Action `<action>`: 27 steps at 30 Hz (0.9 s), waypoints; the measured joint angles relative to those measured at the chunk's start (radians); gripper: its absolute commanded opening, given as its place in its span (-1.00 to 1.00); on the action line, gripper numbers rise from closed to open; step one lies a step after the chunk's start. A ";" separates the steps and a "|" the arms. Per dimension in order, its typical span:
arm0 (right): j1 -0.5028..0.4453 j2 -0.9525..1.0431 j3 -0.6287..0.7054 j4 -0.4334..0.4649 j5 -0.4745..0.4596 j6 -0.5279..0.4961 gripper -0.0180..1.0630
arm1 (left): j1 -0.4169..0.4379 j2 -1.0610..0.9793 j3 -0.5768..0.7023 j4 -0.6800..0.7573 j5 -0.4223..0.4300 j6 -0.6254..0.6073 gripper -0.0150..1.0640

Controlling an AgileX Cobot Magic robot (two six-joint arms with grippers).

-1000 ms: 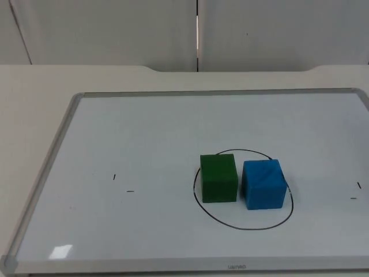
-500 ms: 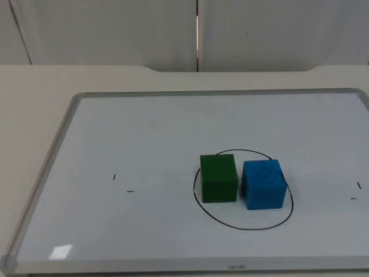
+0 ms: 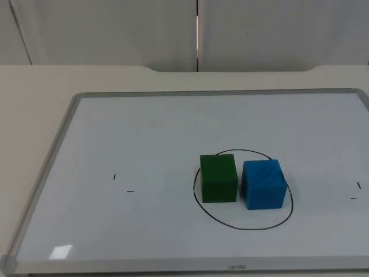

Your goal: Push the two cubes into the marked area.

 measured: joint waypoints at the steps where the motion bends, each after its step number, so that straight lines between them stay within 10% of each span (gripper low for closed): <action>1: 0.000 -0.002 0.002 0.018 0.012 -0.021 -0.97 | 0.000 0.000 0.000 0.000 0.000 0.000 -0.98; 20: 0.000 -0.002 0.056 0.072 0.025 -0.124 -0.97 | 0.000 0.000 0.000 0.053 0.000 0.002 -0.92; 23: 0.000 -0.002 0.056 0.072 0.025 -0.124 -0.97 | 0.000 0.000 0.000 0.053 0.000 0.002 -0.68; 27: 0.000 -0.002 0.056 0.072 0.025 -0.124 -0.83 | 0.000 0.000 0.000 0.053 0.000 0.003 0.28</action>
